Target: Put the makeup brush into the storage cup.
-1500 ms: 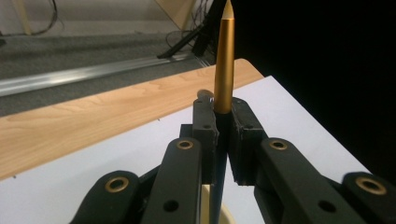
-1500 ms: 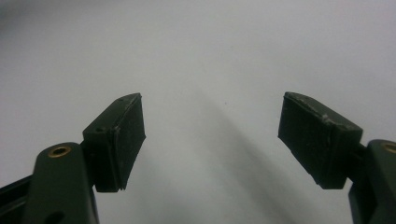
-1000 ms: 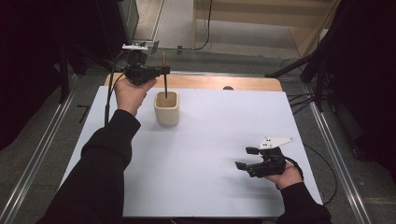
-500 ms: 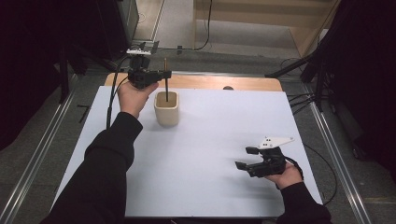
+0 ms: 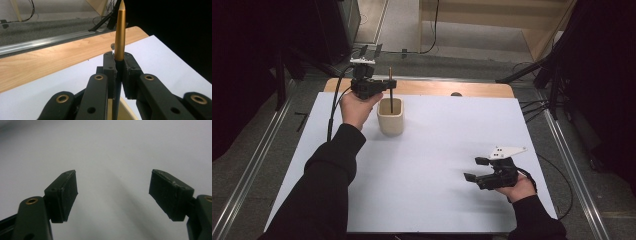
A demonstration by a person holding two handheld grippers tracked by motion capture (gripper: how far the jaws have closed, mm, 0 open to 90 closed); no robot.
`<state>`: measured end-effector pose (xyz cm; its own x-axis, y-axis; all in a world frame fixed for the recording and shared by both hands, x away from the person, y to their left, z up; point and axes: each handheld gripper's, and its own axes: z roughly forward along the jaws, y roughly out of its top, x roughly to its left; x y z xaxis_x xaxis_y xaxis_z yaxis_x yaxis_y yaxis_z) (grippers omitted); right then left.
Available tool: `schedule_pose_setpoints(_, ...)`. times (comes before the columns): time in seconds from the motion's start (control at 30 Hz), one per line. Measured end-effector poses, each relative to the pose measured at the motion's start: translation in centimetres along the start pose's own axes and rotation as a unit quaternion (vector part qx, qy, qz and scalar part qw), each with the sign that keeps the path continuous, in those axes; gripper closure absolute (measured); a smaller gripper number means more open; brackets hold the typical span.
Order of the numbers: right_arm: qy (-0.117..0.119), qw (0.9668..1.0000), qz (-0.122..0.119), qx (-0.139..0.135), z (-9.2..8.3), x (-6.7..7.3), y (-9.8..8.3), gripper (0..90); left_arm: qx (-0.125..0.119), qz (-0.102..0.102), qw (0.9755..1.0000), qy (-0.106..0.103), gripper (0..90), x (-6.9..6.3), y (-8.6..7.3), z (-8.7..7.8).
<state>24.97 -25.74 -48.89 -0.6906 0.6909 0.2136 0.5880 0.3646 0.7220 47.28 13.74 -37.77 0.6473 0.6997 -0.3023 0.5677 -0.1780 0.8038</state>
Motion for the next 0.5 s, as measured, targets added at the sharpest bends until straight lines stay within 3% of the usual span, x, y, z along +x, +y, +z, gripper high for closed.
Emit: schedule_pose_setpoints(0.5, 0.001, 1.0000, -0.003, 0.000, 0.0, 0.0, 0.0, 24.1, 0.013, -0.010, 0.9999, 0.002, 82.8, 0.4, -1.3, 0.7)
